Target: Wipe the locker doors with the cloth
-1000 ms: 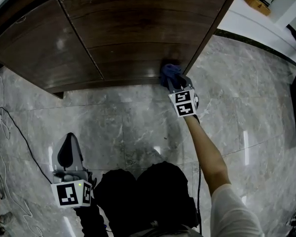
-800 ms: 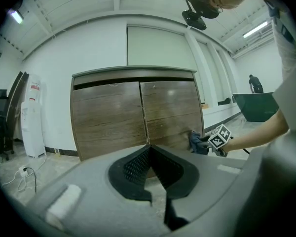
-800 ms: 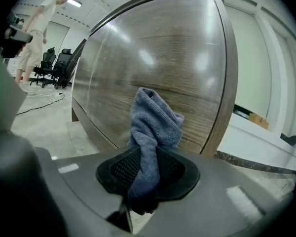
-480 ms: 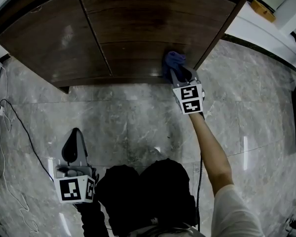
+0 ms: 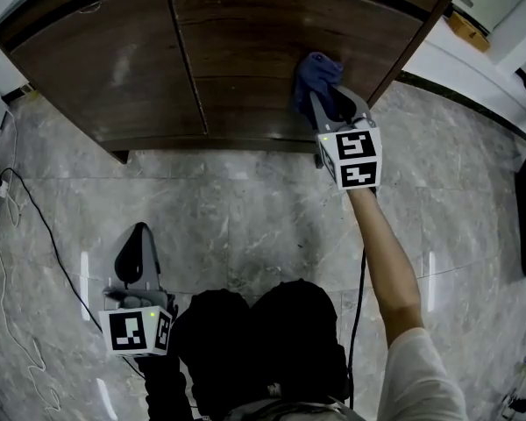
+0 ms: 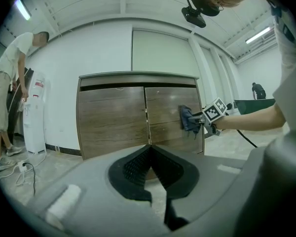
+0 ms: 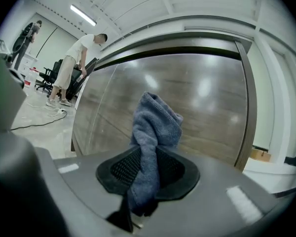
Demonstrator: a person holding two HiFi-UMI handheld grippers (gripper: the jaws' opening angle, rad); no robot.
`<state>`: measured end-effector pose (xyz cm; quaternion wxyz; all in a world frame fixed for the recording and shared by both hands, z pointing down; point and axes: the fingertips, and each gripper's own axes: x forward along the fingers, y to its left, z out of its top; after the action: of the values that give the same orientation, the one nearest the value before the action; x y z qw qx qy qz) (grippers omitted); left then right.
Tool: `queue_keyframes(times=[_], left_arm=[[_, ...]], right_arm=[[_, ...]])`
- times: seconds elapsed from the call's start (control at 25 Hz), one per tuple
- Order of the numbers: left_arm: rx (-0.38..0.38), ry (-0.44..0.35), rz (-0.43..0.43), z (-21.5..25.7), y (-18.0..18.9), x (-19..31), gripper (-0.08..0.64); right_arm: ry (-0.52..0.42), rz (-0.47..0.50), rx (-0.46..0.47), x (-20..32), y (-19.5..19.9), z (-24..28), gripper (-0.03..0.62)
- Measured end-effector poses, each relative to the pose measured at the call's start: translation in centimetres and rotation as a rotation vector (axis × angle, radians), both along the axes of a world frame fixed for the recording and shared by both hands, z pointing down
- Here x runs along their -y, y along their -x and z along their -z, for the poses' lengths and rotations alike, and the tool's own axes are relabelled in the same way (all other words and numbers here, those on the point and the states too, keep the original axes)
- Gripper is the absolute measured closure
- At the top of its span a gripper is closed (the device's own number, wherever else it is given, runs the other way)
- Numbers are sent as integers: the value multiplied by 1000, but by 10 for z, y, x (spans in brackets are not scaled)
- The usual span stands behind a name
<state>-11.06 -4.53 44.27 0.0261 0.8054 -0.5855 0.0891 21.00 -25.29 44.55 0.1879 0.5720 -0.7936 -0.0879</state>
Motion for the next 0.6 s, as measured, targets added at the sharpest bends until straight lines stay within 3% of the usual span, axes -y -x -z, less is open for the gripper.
queue_keyframes(times=[0.6], left_arm=[[-28,-3,-6,0,3,0,558]], right_arm=[[-166,38,65,7,30,135,501]])
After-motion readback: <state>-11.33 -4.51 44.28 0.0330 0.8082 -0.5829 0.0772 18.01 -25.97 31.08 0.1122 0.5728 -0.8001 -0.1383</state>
